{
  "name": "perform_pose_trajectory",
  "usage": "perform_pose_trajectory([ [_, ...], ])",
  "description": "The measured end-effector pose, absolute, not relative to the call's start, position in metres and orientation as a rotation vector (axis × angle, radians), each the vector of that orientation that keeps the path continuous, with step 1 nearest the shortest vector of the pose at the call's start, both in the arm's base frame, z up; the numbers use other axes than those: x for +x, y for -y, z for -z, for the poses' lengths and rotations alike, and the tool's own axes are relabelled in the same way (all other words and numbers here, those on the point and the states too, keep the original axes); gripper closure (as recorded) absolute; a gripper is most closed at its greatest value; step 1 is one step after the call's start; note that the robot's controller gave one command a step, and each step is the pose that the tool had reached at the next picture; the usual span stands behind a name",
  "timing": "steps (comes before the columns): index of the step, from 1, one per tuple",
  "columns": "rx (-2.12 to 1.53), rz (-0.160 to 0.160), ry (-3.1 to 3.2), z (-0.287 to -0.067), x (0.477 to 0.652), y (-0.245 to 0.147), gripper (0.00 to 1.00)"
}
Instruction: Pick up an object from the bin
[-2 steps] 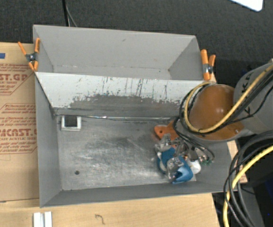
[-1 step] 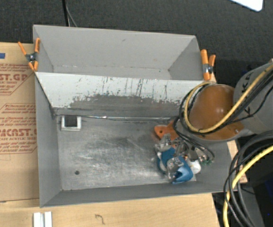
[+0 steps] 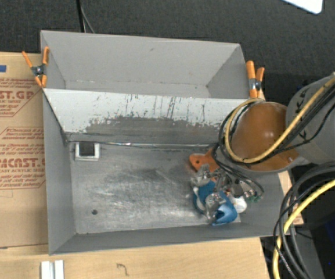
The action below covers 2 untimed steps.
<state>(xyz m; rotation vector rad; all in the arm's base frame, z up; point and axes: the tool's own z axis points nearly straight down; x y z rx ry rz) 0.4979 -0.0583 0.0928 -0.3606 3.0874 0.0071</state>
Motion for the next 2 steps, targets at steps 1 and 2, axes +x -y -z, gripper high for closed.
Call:
perform_pose_trajectory([
  [1, -0.396, -0.018, -3.107, -0.135, 0.496, 0.053, 1.00],
  [2, -0.414, -0.003, -3.117, -0.195, 0.492, 0.063, 1.00],
])
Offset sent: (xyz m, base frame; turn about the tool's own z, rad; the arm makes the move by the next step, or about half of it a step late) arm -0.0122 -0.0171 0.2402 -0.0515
